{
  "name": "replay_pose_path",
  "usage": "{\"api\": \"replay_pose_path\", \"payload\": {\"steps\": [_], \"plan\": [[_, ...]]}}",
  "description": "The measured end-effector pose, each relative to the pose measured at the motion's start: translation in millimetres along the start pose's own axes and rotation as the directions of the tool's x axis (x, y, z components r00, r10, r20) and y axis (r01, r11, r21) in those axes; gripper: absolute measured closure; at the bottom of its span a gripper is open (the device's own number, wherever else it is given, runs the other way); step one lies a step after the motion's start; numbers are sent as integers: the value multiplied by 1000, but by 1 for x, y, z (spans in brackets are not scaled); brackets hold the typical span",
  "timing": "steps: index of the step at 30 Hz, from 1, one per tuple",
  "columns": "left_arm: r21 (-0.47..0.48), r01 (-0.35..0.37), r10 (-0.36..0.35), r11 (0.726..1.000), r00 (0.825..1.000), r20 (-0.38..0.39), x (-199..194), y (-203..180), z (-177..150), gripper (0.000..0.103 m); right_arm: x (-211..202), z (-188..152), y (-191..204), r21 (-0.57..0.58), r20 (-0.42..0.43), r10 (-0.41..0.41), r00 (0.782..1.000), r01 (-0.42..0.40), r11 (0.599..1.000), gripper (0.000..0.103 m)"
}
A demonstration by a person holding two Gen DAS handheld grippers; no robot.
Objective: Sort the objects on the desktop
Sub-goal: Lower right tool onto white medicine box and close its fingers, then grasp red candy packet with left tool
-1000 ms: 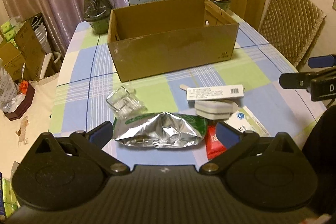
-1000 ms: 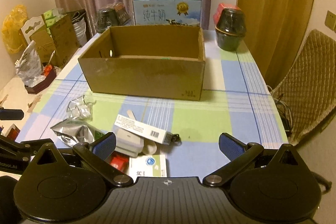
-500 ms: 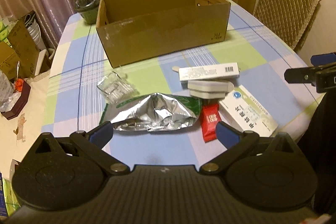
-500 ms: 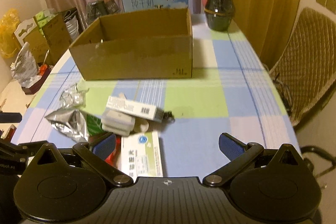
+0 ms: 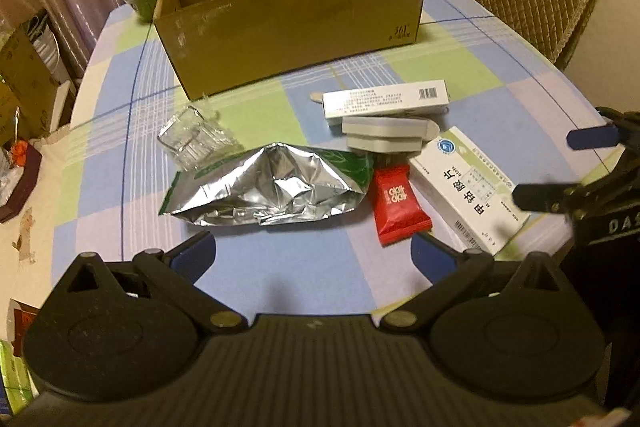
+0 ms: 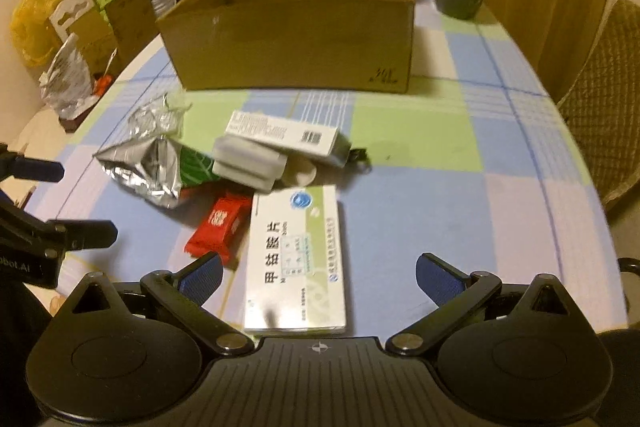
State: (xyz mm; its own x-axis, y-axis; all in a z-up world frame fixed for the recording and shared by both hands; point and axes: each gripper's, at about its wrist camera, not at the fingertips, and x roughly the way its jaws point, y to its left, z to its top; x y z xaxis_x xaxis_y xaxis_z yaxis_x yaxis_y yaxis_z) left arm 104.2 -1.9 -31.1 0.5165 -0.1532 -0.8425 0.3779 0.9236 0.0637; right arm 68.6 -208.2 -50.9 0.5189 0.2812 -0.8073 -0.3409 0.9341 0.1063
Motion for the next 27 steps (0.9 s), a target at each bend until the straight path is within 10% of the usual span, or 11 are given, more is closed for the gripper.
{"api": "replay_pose_path", "payload": {"steps": [27], "plan": [[-12, 92, -93, 996, 992, -83, 44, -11, 2, 5, 58, -15, -5, -22, -106, -32, 994, 30, 999, 34]]}}
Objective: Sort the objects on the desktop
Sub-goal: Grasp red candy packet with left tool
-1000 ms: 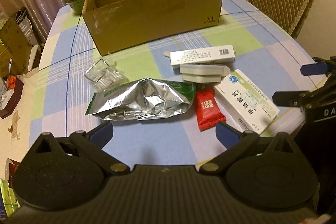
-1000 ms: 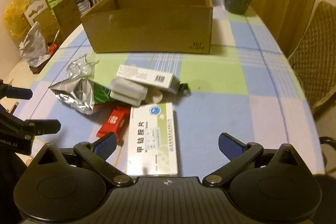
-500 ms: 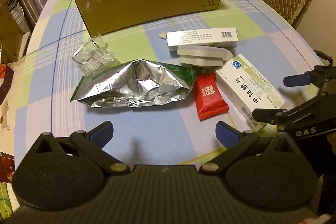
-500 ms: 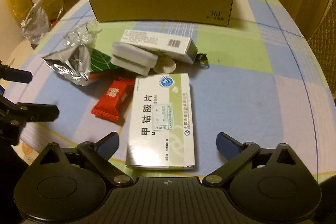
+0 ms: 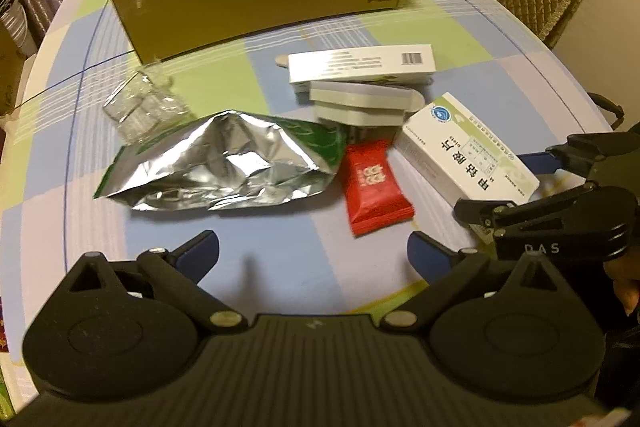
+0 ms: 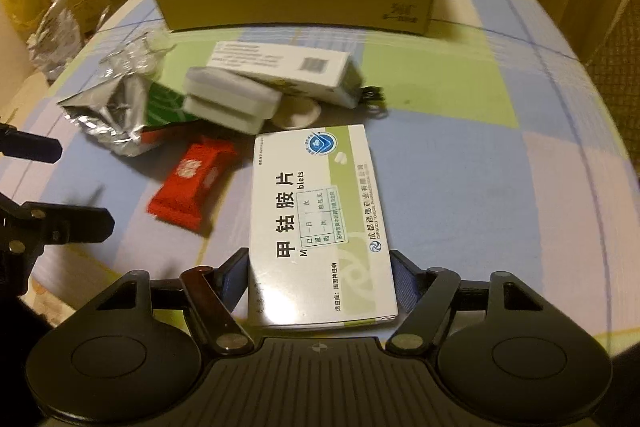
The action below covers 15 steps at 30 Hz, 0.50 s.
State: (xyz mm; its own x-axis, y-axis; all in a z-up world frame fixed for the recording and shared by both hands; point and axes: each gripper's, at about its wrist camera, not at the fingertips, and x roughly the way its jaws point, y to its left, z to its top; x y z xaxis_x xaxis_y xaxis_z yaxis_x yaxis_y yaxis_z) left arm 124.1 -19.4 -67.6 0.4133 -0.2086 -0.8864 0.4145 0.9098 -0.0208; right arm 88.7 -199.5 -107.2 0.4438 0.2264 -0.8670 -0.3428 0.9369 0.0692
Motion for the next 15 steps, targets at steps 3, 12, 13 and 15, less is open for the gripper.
{"api": "replay_pose_path", "payload": {"steps": [3, 12, 13, 15], "plan": [[7, 19, -19, 1000, 1000, -6, 6, -8, 5, 8, -4, 1, -11, 30, 8, -27, 1000, 27, 999, 34], [-89, 71, -74, 993, 997, -28, 34, -18, 20, 31, -12, 8, -38, 109, 38, -44, 998, 40, 993, 34], [-97, 69, -72, 993, 997, -30, 38, -19, 21, 33, -11, 8, -39, 110, 40, -43, 998, 39, 993, 34], [-103, 61, -66, 993, 997, -37, 43, -21, 23, 34, -11, 9, -40, 113, 44, -41, 998, 35, 993, 34]]}}
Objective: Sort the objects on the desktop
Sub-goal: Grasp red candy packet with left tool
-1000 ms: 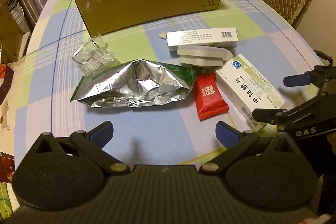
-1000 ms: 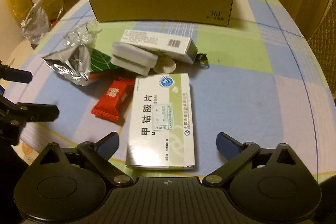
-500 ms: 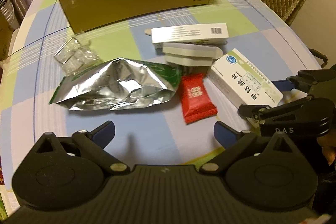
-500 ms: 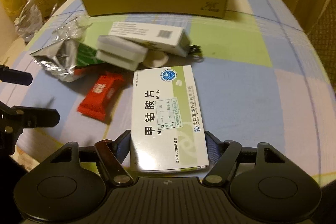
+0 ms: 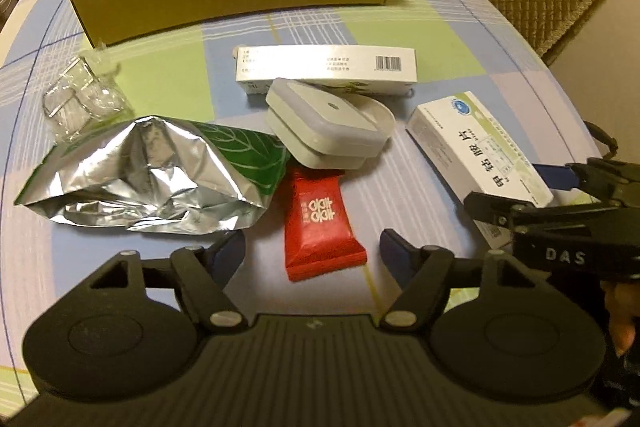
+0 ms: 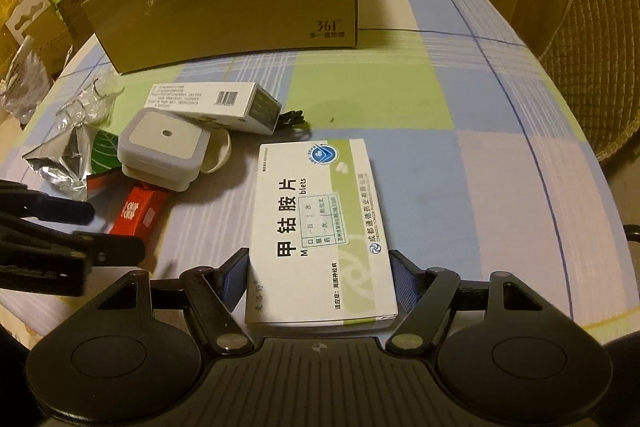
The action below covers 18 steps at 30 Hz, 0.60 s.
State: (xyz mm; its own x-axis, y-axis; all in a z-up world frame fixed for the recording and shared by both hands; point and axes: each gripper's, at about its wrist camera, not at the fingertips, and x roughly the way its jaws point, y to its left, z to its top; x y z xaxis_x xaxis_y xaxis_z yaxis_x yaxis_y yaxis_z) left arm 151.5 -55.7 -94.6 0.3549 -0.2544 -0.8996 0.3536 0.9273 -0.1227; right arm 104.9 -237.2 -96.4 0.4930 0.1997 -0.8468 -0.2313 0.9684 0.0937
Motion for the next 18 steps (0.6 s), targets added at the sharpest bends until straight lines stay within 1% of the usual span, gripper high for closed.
{"api": "replay_pose_path", "payload": {"steps": [1, 6, 8, 11, 12, 13, 14, 15, 18], "plan": [[0, -3, 3, 1000, 1000, -3, 2, -1, 1, 35, 0, 0, -1, 1, 3, 1, 1000, -1, 1000, 34], [1, -10, 10, 1000, 1000, -19, 10, -4, 5, 46, 2, 3, -4, 11, 8, 6, 1000, -6, 1000, 34], [3, -16, 17, 1000, 1000, -25, 13, -5, 7, 54, 3, 4, -5, 14, 7, 9, 1000, -9, 1000, 34], [10, -33, 33, 999, 999, -24, 15, -7, 10, 60, 4, 4, -7, 17, 5, 12, 1000, -13, 1000, 34], [13, -36, 37, 999, 999, -24, 15, -8, 10, 60, 5, 4, -7, 19, 3, 14, 1000, -14, 1000, 34], [17, -41, 42, 999, 999, -23, 15, -9, 10, 62, 5, 4, -8, 20, 3, 14, 1000, -14, 1000, 34], [24, -48, 49, 999, 999, -21, 16, -10, 10, 68, 6, 4, -8, 21, 3, 14, 1000, -14, 1000, 34], [34, -59, 59, 998, 998, -20, 15, -10, 10, 71, 6, 4, -8, 21, 3, 15, 1000, -15, 1000, 34], [66, -63, 65, 996, 998, -26, 15, -12, 8, 75, 6, 3, -8, 22, 3, 16, 1000, -16, 1000, 34]]}}
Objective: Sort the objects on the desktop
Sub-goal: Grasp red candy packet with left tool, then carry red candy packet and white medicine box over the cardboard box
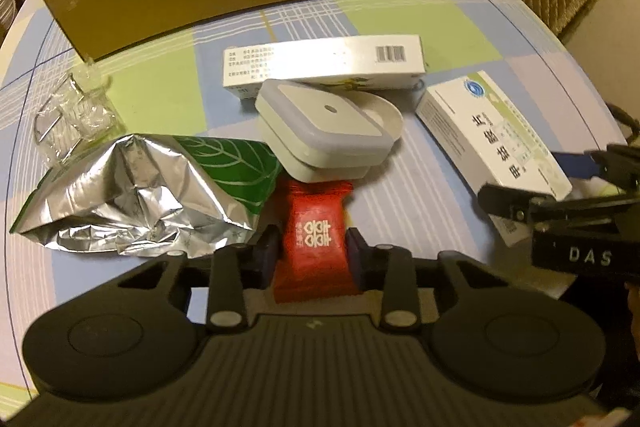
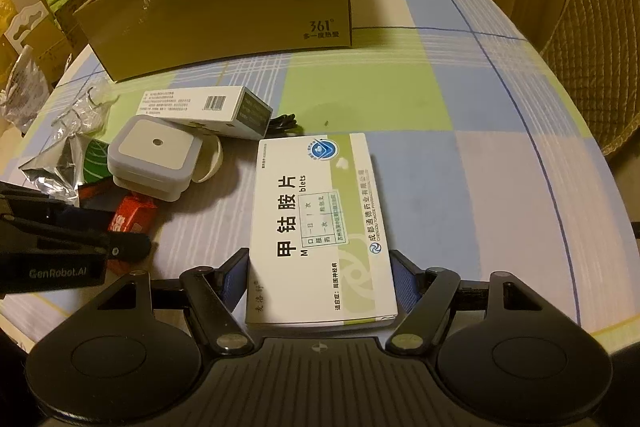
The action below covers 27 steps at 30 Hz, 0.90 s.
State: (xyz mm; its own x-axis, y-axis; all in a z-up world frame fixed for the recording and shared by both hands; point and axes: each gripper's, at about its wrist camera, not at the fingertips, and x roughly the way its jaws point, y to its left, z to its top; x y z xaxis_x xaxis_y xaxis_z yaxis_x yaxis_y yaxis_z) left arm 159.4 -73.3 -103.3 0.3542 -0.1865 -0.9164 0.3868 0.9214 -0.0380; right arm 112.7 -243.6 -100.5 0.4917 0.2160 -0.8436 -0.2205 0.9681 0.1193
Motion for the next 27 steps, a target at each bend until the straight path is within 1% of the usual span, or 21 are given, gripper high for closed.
{"api": "replay_pose_path", "payload": {"steps": [2, 5, 7, 9, 12, 14, 18, 21, 24, 25, 26, 27], "plan": [[16, 8, -8, 1000, 1000, -8, -2, -2, -3, 78, 0, 0, 1, -1, 1, 0, 1000, 0, 1000, 34], [41, 24, -24, 999, 1000, -15, -5, -8, -8, 80, -1, -1, 2, -5, 2, -2, 1000, 2, 1000, 34], [34, 46, -45, 998, 999, -20, -7, -10, -12, 80, -1, -1, 3, -7, -2, -4, 1000, 4, 1000, 34], [52, 41, -40, 998, 999, -24, -7, -12, -14, 80, 0, -2, 3, -6, -7, -4, 1000, 4, 1000, 34], [45, 39, -38, 998, 999, -32, -7, -11, -14, 78, 1, -3, 3, -6, -9, -5, 1000, 5, 1000, 34], [49, 32, -30, 998, 999, -29, -7, -11, -14, 70, 1, -4, 3, -2, -5, -5, 1000, 5, 1000, 34], [57, 27, -25, 998, 999, -21, -6, -12, -14, 63, 4, -3, 2, 2, -11, -2, 1000, 2, 1000, 33], [56, 25, -24, 998, 1000, -12, -5, -12, -14, 61, 6, -3, 3, -8, -8, -7, 1000, 7, 1000, 32], [53, 23, -23, 998, 1000, -8, -4, -12, -12, 64, 7, -2, 3, -11, -5, -15, 1000, 15, 1000, 30], [58, 17, -17, 998, 1000, -7, -4, -12, -12, 67, 8, -2, 3, -10, -5, -19, 1000, 18, 1000, 28], [67, 13, -13, 998, 1000, -5, -4, -12, -12, 75, 8, -2, 3, -11, -5, -23, 1000, 23, 1000, 27], [73, 11, -10, 997, 1000, -3, -4, -13, -12, 77, 9, -2, 3, -12, -3, -27, 1000, 27, 1000, 26]]}}
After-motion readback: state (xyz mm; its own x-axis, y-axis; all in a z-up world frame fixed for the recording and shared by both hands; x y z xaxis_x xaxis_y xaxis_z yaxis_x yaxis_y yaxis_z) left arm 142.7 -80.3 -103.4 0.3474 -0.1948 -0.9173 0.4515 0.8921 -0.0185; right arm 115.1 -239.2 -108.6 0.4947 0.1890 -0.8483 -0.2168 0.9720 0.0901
